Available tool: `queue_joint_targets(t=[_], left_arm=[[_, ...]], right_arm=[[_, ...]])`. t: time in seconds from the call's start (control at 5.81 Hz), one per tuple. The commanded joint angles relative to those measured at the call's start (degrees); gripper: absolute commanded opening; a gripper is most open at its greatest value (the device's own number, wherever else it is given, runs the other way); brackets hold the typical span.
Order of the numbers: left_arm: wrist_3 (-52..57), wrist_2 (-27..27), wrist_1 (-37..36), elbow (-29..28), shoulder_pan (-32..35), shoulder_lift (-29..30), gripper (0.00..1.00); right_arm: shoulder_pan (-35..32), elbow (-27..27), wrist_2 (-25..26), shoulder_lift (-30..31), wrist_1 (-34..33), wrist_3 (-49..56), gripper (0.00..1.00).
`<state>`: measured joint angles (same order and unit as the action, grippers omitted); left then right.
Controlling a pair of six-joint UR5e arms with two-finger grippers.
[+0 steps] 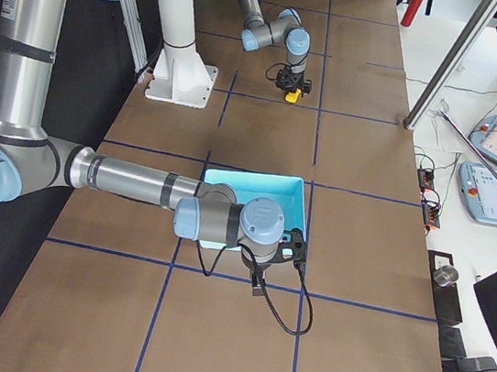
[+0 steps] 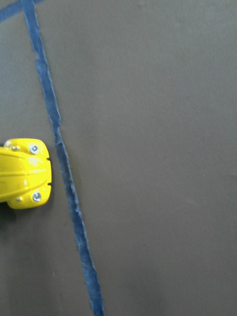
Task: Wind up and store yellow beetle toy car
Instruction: 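Press the car down and drag it backward toward the robot with the left gripper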
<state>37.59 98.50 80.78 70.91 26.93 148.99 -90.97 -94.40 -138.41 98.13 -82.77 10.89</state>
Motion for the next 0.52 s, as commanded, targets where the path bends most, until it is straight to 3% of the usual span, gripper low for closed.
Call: queue_joint_targets(t=[0.0,0.17,0.34], left_arm=[[-0.24,-0.84,2.78,-1.55,-0.39,-0.1,0.98],[-0.32,-1.46,4.54,-2.69,-0.65,-0.19,0.91],[-0.24,-1.46,4.91,-2.79,-0.65,-0.1,0.45]], right_arm=[[0.0,-0.09,-0.02,-0.05,0.06,-0.17,1.0],[0.0,-0.09,0.07,-0.05,0.06,-0.17,1.0],[0.0,-0.09,0.07,-0.05,0.06,-0.17,1.0]])
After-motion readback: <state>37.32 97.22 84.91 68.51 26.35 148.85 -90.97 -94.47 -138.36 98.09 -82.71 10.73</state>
